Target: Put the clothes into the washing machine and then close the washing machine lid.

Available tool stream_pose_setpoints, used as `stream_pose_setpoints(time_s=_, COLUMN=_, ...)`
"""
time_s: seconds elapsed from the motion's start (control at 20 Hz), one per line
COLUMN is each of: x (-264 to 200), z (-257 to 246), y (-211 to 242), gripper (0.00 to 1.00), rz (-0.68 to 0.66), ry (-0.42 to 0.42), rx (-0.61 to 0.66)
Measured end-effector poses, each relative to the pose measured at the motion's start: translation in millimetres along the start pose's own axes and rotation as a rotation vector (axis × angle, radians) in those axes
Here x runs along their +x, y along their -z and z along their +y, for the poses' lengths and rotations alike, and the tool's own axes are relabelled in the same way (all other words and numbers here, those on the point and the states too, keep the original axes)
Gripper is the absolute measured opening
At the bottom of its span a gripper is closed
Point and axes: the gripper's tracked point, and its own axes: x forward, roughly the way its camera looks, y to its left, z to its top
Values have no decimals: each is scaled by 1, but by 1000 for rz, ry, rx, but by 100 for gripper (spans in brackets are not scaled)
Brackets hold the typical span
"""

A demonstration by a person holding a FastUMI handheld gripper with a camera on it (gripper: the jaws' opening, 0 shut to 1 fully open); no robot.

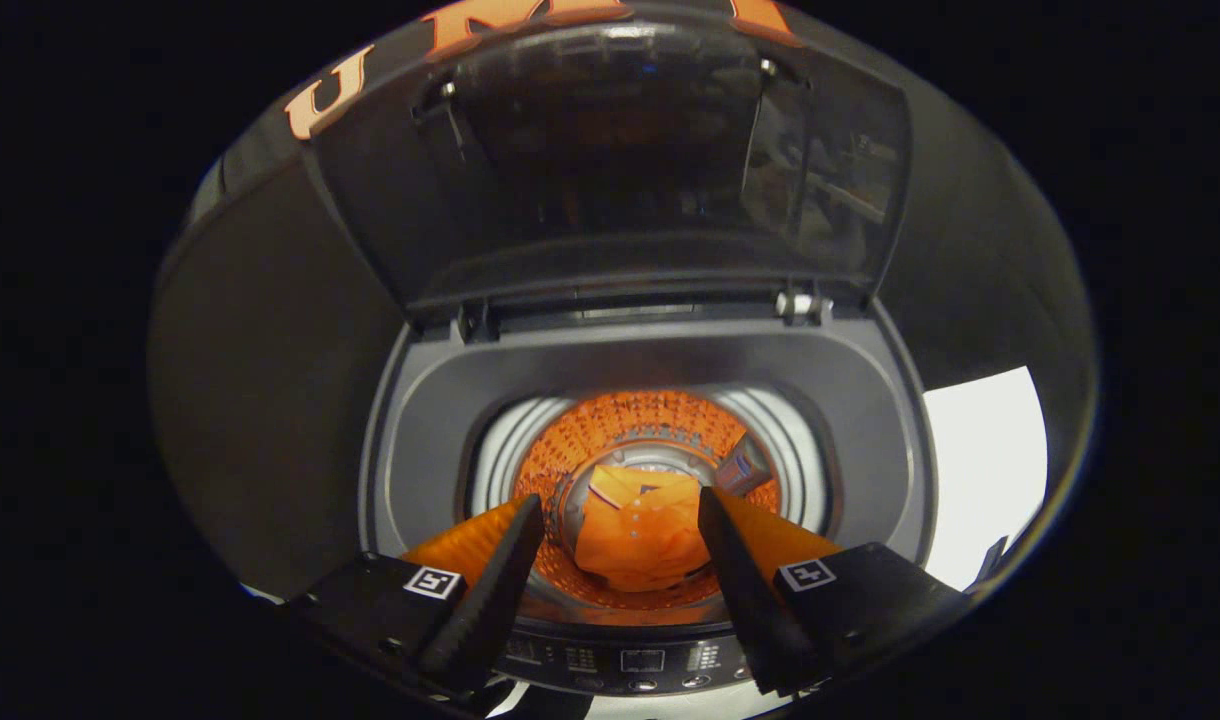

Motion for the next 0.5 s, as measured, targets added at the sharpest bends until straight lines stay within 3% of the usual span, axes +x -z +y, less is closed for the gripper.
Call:
stream_pose_setpoints(time_s=0.2, x=-41, z=-5, y=-53, gripper=100, rz=-135, ry=0, rx=-10)
stream_pose_setpoints(time_s=0.5, x=-112, z=15, y=-170, gripper=99, rz=-353, ry=-16, rx=-41)
